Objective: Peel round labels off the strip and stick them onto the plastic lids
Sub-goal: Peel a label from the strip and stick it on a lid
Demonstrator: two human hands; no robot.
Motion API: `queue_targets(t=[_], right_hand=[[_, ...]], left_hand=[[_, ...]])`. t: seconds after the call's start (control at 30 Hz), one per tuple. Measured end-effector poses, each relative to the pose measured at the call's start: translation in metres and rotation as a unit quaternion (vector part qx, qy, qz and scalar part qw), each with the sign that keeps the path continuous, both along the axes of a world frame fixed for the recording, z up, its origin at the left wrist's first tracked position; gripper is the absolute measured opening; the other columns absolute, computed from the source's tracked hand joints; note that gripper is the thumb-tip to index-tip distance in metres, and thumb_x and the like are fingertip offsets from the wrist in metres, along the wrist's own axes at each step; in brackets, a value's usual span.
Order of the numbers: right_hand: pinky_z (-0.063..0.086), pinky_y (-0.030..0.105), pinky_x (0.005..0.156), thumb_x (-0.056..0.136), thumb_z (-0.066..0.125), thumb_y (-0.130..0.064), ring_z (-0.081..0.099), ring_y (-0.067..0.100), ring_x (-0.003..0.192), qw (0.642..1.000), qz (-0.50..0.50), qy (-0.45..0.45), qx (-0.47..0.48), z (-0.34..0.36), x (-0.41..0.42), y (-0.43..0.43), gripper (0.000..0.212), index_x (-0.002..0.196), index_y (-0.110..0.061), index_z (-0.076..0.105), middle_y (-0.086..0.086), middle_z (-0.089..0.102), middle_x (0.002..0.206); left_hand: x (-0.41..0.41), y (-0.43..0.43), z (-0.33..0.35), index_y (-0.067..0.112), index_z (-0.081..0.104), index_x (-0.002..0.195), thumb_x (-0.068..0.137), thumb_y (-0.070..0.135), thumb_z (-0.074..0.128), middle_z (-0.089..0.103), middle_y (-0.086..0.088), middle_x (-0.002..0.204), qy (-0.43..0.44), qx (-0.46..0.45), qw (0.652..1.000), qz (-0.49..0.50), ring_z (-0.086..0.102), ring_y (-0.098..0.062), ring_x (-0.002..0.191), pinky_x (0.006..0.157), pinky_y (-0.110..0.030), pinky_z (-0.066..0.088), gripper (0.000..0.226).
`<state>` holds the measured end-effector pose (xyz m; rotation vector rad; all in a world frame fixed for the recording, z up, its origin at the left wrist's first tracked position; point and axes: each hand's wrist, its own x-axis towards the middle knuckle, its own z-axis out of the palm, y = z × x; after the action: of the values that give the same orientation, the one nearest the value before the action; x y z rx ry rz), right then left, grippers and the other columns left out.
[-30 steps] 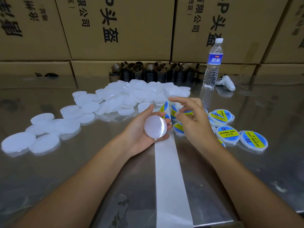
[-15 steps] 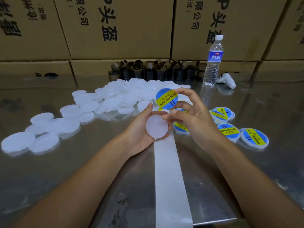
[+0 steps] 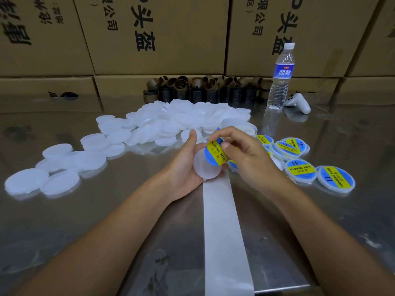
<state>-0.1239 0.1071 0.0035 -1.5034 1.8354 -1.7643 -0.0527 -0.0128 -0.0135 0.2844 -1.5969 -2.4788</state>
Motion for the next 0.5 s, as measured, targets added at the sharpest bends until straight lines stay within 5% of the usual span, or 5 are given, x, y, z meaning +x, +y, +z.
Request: queue_targets(t=[0.2,0.33,0.5], right_hand=[[0.032,0.013,0.070,0.095,0.044,-0.001,0.042,0.005,0.077,0.986,-0.040,0.144,0.075,-0.008,0.002,0.001,0.043,0.086,-0.040,0.060,0.003,0.042,0.083],[0.031,0.011,0.073,0.094,0.045,0.000,0.041,0.006,0.080,0.978,-0.046,0.183,0.090,-0.011,0.002,0.000,0.033,0.092,-0.025,0.067,-0.002,0.039,0.083],[0.031,0.011,0.074,0.092,0.046,0.002,0.040,0.004,0.082,0.975,-0.052,0.195,0.093,-0.012,0.003,-0.001,0.035,0.096,-0.026,0.067,-0.007,0.037,0.084]], left_hand=[[-0.001,-0.002,-0.001,0.000,0.050,0.131,0.096,0.060,0.005,0.057,-0.019,0.133,0.003,0.018,0.999,-0.035,0.056,-0.025,0.122,0.102,-0.034,0.044,0.083],[0.000,-0.001,0.001,0.006,0.059,0.119,0.095,0.061,0.001,0.061,-0.020,0.126,0.008,0.018,0.998,-0.061,0.063,-0.024,0.112,0.094,-0.031,0.051,0.083],[-0.001,-0.003,0.000,0.004,0.058,0.118,0.096,0.061,0.003,0.059,-0.021,0.129,0.007,0.023,0.998,-0.057,0.061,-0.024,0.116,0.097,-0.032,0.048,0.082]])
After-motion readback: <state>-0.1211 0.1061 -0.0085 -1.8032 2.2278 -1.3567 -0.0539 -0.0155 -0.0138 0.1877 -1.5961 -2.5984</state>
